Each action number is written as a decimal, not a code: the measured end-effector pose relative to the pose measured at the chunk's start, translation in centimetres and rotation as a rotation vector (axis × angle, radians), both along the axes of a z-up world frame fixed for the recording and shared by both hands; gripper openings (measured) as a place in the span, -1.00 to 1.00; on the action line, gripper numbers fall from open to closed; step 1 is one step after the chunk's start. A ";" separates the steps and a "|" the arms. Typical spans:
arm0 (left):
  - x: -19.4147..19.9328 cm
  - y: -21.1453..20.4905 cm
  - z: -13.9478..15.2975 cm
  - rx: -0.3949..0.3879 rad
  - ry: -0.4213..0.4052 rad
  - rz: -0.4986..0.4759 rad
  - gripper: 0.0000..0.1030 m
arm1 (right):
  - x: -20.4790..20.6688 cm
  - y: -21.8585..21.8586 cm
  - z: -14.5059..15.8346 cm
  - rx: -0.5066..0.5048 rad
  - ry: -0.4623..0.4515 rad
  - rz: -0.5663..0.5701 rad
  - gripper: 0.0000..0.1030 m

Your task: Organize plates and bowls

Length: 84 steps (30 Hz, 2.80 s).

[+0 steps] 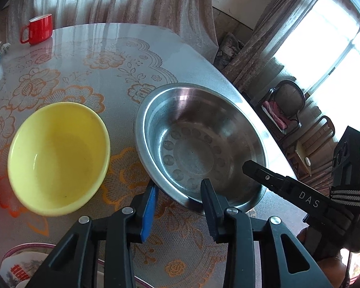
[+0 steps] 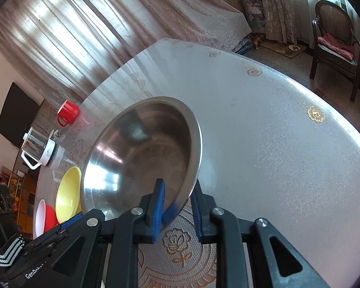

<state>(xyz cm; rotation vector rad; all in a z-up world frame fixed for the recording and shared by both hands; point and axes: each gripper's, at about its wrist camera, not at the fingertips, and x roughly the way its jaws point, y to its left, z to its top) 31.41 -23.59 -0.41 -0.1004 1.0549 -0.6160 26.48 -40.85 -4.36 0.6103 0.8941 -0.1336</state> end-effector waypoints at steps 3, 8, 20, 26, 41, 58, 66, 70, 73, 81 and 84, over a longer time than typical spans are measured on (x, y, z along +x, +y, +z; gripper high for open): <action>0.1 0.0 -0.2 -0.004 0.001 0.015 -0.37 | 0.0 -0.4 0.1 -0.002 -0.005 -0.018 -0.39; -0.6 0.2 0.0 -0.012 -0.023 0.009 -0.38 | 0.2 -1.1 0.5 -0.044 -0.046 -0.059 -0.42; -0.3 0.4 0.1 0.013 -0.028 0.041 -0.35 | 0.0 -0.7 0.6 -0.062 -0.061 -0.037 -0.72; -0.7 0.5 0.2 0.024 -0.065 0.043 -0.41 | 0.3 -0.7 0.2 -0.049 -0.053 -0.043 -0.71; -1.0 1.5 -0.1 -0.006 0.000 0.078 -0.23 | -0.8 -0.7 0.2 -0.020 -0.057 -0.041 -0.69; -3.0 1.7 1.4 0.020 -0.083 0.070 -0.50 | -2.5 -0.8 0.7 -0.031 -0.063 -0.067 -0.77; -4.3 2.1 2.2 0.030 -0.136 0.069 -0.50 | -3.1 -0.6 0.8 -0.023 -0.067 -0.063 -0.77; -4.9 2.3 2.2 0.035 -0.143 0.061 -0.51 | -3.6 -0.6 0.8 -0.011 -0.072 -0.058 -0.77; -5.4 2.6 2.2 0.030 -0.145 0.060 -0.50 | -4.0 -0.6 0.8 0.007 -0.072 -0.061 -0.77; -6.1 3.1 1.8 0.048 -0.159 0.048 -0.50 | -4.9 -0.5 0.5 0.046 -0.075 -0.056 -0.77; -6.1 3.2 1.7 0.053 -0.160 0.045 -0.49 | -4.9 -0.6 0.5 0.056 -0.078 -0.056 -0.74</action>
